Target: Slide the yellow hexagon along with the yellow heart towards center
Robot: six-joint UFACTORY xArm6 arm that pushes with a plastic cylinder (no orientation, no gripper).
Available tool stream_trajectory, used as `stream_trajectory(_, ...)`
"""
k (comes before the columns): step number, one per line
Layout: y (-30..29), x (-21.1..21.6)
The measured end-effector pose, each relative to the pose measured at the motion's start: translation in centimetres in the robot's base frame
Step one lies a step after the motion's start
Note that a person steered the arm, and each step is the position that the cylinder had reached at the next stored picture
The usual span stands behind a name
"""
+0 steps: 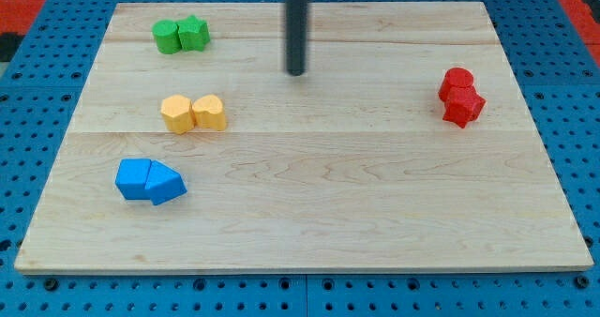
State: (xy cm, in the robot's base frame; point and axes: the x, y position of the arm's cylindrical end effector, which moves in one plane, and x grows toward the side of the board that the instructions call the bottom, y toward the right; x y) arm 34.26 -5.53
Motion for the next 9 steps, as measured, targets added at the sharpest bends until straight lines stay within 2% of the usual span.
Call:
stream_trajectory(1, -10.8, 2.4)
stream_trajectory(2, -17.5, 3.7)
stream_trajectory(3, -16.2, 4.4)
stream_trajectory(4, -16.8, 7.8)
stream_trajectory(5, -13.0, 8.6)
stream_trajectory(6, -6.2, 8.5)
stream_trajectory(7, -1.8, 8.5)
stream_trajectory(9, 0.1, 8.5)
